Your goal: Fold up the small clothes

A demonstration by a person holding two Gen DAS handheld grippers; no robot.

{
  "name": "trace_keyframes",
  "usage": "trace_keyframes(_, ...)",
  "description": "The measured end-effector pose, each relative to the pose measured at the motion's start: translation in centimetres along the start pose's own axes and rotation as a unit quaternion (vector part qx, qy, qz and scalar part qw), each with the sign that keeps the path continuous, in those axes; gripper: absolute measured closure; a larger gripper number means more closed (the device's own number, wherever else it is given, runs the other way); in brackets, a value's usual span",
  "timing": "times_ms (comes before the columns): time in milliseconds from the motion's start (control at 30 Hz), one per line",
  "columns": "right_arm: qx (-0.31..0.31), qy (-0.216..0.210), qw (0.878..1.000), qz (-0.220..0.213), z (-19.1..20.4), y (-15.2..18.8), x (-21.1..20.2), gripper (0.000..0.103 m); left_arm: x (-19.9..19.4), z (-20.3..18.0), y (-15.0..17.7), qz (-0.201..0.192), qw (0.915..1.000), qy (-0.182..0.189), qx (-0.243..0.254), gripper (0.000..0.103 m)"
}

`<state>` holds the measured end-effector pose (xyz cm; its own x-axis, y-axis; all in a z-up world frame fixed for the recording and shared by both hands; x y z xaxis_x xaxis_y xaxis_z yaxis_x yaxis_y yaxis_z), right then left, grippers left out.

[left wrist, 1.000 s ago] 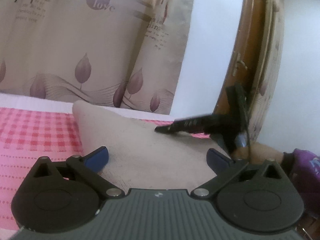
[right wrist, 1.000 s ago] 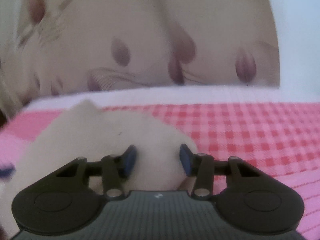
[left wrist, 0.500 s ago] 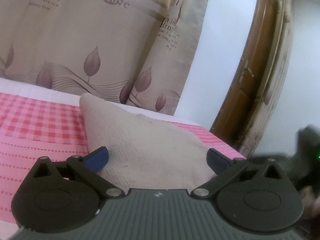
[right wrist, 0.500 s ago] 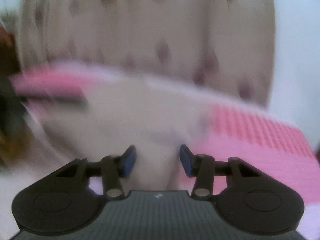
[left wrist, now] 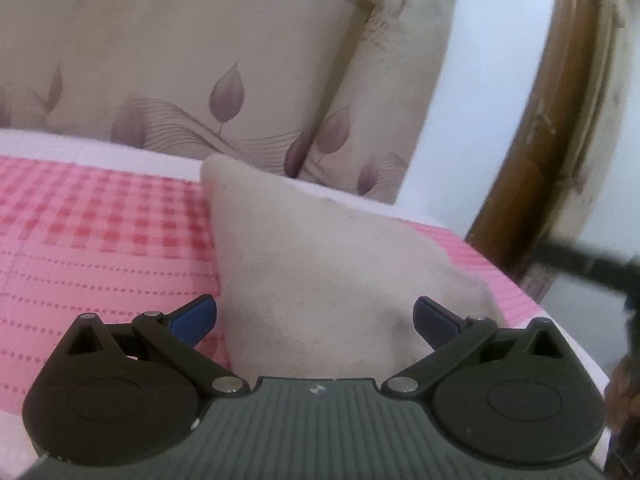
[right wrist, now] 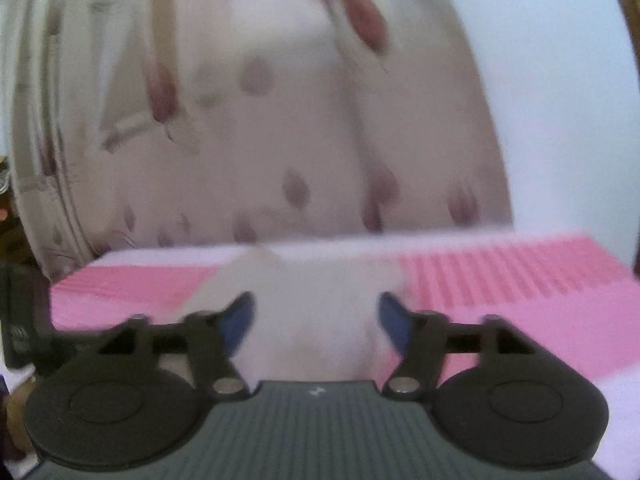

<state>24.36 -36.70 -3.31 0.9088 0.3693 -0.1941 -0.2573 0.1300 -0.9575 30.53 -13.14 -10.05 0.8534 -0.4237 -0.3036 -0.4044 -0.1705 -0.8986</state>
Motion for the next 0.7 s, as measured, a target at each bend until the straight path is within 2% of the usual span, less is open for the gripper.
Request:
trace_keyframes(67,-0.027,0.014,1.000,0.001,0.9,-0.8,1.8,0.024,-0.1,0.1,0.0,-0.004,1.0000,-0.004,0.003,0.000)
trace_keyframes(133,-0.039,0.035,0.998,0.025,0.7,-0.3,4.2,0.024,0.0,0.1,0.0,-0.001,0.9999,-0.013,0.010,0.000)
trace_keyframes(200,-0.051,0.052,0.996,0.059,0.4,1.4,6.2,0.024,0.1,0.1,0.1,0.001,0.9997,-0.018,0.015,0.000)
trace_keyframes(267,-0.067,0.080,0.988,0.114,-0.3,4.7,8.3,0.023,0.1,0.1,0.2,0.001,0.9994,-0.027,0.021,0.000)
trace_keyframes(333,-0.012,0.068,0.991,0.110,-1.5,6.4,8.5,0.015,0.2,0.1,0.3,0.004,0.9991,-0.033,0.025,0.000)
trace_keyframes(367,0.004,0.071,0.991,0.116,-2.1,6.2,8.6,0.006,0.2,0.1,0.2,0.004,0.9991,-0.034,0.025,0.000)
trace_keyframes(400,0.018,0.070,0.989,0.128,-2.6,6.5,9.0,0.001,0.2,0.1,0.2,0.003,0.9990,-0.037,0.027,0.000)
trace_keyframes(500,0.042,0.065,0.988,0.137,-3.2,6.7,9.4,0.000,0.2,0.0,0.3,0.005,0.9984,-0.044,0.034,0.000)
trace_keyframes(700,0.024,0.074,0.989,0.126,-2.8,6.6,8.6,0.000,0.2,0.0,0.3,0.006,0.9979,-0.052,0.039,0.000)
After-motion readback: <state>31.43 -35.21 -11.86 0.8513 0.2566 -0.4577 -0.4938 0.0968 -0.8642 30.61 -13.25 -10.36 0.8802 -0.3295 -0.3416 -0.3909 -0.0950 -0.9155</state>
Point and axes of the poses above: each gripper's, at about its wrist camera, not at the fingertips, and x roughly the way its jaws point, z to its left, y to its underside, the point moved 7 cm from there along x, roughly the way its jaws point, and after that the axes turned 6 degrees about -z, right-handed, at the moved point
